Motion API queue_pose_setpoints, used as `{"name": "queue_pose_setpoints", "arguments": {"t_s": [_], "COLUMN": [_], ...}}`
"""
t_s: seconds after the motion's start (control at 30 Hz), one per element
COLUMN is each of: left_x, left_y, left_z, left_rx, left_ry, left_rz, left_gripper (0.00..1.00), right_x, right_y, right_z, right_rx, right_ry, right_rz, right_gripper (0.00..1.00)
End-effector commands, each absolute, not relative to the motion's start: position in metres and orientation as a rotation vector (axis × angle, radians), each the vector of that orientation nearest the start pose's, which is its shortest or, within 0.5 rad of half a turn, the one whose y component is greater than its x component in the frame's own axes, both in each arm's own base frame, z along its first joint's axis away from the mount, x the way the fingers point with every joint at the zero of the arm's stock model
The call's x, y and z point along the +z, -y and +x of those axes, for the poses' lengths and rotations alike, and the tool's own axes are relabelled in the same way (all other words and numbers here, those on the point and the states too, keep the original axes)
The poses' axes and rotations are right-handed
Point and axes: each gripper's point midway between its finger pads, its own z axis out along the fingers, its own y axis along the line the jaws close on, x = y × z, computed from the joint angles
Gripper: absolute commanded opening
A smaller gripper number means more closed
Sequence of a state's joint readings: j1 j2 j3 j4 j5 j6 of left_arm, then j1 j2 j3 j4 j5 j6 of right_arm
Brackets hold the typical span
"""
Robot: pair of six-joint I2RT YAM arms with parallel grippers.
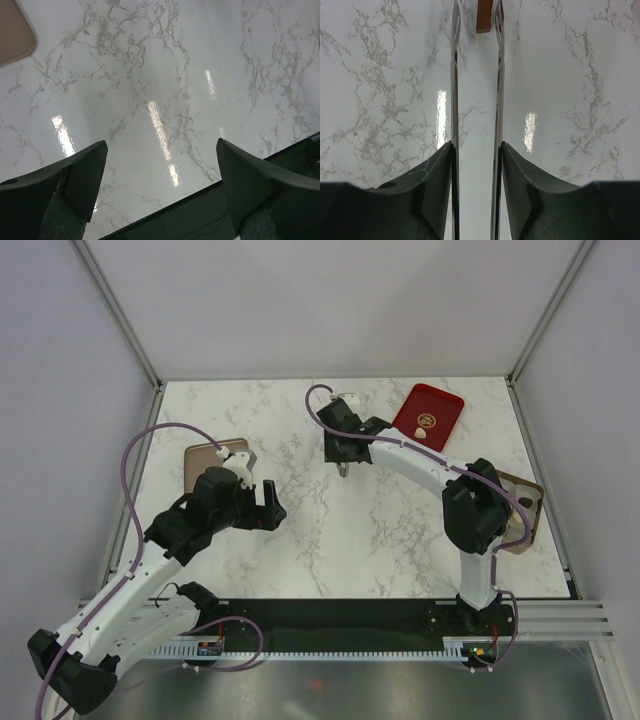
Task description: Pack the chocolate
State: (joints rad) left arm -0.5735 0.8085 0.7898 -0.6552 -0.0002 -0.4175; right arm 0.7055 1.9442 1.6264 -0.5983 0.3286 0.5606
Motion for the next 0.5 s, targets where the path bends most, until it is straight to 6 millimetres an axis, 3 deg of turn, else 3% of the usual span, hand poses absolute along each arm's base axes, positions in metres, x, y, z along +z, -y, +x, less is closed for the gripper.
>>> {"name": "queue_pose_setpoints", "arguments": {"t_s": [0.0,0.13,0.27,0.47], "left_x": [0.181,0.18,0.182,0.185], "left_y": [0.154,0.154,0.155,0.159], "left_z": [0.212,0.212,0.212,0.208], "left_rx": [-0.513,-0.515,-0.522,-0.561], "left_ry": [-2.247,-2.251,-2.245,-2.238], "left_rz": [0.207,0.209,0.213,0.231], "left_gripper": [0.98,0.98,0.98,0.98], "right_x": [0.112,0.104,0.102,0.115], "right_y": [-0.296,-0.297,-0.298,-0.298], "right_z": [0.397,0.394,0.392,0.39], "right_rx": [0.149,0.14,0.141,0.158], "right_ry": [-2.431,-2.451,-2.458,-2.464], "right_rz": [-0.048,-0.057,-0.058,-0.05], "right_gripper": [0.49,0.48,0.39,0.28]}}
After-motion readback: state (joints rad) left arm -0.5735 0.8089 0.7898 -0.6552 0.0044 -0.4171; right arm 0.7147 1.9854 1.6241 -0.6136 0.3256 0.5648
